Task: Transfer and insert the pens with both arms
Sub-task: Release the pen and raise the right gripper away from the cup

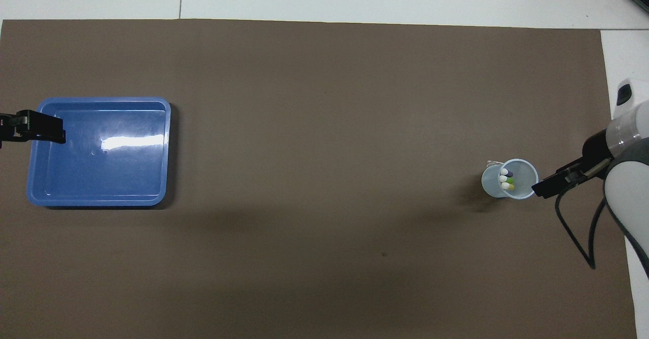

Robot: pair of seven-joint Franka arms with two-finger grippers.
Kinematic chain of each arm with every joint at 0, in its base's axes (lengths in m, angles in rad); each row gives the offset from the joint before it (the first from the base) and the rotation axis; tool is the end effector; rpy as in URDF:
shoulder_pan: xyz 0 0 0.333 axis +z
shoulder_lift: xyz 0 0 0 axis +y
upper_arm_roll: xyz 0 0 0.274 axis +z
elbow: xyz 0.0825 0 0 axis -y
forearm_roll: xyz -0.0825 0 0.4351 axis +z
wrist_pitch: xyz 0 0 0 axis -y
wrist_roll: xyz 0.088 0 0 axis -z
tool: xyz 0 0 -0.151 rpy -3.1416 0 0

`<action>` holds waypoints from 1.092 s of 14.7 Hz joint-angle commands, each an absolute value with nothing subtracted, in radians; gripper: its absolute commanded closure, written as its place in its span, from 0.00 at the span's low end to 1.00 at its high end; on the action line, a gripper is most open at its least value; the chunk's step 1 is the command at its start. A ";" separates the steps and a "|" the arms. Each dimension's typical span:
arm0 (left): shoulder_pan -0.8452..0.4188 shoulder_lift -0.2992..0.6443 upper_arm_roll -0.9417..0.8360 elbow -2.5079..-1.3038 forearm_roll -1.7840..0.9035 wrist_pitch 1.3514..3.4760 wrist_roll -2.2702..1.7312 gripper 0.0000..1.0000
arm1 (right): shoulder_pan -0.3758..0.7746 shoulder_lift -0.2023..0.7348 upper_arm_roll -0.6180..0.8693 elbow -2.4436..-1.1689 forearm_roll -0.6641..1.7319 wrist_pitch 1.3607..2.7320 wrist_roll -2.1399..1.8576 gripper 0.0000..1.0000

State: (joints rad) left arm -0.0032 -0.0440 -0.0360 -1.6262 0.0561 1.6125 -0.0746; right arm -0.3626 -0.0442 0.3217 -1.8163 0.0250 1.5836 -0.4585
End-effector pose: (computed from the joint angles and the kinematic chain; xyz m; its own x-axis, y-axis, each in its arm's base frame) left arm 0.5988 -0.0155 0.5399 0.9989 0.0329 0.0344 0.0348 -0.9979 -0.0552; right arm 0.5712 -0.0183 0.4381 0.9001 0.4032 -0.1654 0.3927 -0.9149 -0.0933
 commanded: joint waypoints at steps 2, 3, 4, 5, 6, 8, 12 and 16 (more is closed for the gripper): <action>0.015 -0.064 -0.054 -1.658 0.066 1.626 -0.051 0.00 | -0.365 -0.091 0.330 -1.868 0.052 1.615 -0.388 0.00; 0.015 -0.064 -0.054 -1.664 0.064 1.634 -0.051 0.00 | -0.364 -0.092 0.330 -1.861 0.052 1.615 -0.391 0.00; 0.015 -0.066 -0.055 -1.666 0.064 1.638 -0.051 0.00 | -0.364 -0.092 0.330 -1.861 0.054 1.615 -0.388 0.00; 0.015 -0.064 -0.055 -1.667 0.060 1.641 -0.051 0.00 | -0.364 -0.089 0.331 -1.859 0.058 1.620 -0.382 0.00; 0.017 -0.064 -0.055 -1.667 0.036 1.649 -0.051 0.00 | -0.361 -0.084 0.337 -1.853 0.058 1.653 -0.380 0.00; 0.017 -0.066 -0.054 -1.669 0.006 1.657 -0.051 0.00 | -0.360 -0.089 0.341 -1.848 0.060 1.724 -0.388 0.00; 0.017 -0.067 -0.054 -1.669 0.006 1.660 -0.051 0.00 | -0.322 -0.084 0.328 -1.809 0.058 1.689 -0.377 0.00; 0.017 -0.078 -0.052 -1.686 0.006 1.666 -0.051 0.00 | -0.154 -0.074 0.178 -1.778 0.035 1.664 -0.301 0.00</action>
